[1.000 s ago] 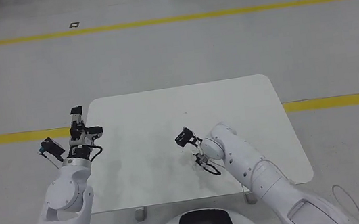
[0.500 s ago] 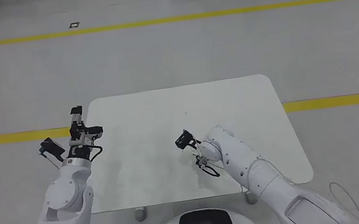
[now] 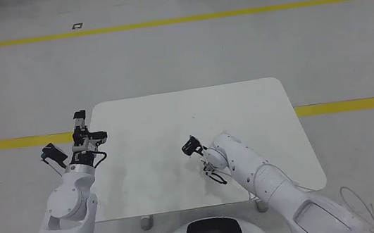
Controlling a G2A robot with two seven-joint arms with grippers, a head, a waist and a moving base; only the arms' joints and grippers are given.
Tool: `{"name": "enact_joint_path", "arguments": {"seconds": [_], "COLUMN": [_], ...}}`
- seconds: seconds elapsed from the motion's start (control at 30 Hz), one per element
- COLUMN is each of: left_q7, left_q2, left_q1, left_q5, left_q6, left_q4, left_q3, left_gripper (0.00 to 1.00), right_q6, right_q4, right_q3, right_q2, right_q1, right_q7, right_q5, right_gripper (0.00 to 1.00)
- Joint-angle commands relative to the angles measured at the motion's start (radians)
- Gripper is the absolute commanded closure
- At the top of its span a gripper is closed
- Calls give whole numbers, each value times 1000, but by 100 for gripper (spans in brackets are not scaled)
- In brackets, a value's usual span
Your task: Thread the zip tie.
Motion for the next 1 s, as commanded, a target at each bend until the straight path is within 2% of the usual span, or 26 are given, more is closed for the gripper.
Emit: {"name": "enact_joint_path", "arguments": {"seconds": [0.0, 0.37, 0.97], "left_q7": [0, 0, 0], "left_q2": [0, 0, 0], "left_q1": [0, 0, 0], "left_q5": [0, 0, 0], "left_q6": [0, 0, 0], "left_q4": [0, 0, 0], "left_q3": [0, 0, 0], "left_gripper": [0, 0, 0], "right_q6": [5, 29, 48], "right_q4": [10, 51, 95], "right_q3": [-6, -34, -63], "right_q2": [-3, -15, -31], "right_q1": [4, 25, 50], "right_q7": [-4, -11, -21], "right_q5": [1, 3, 12], "right_gripper": [87, 93, 88]}}
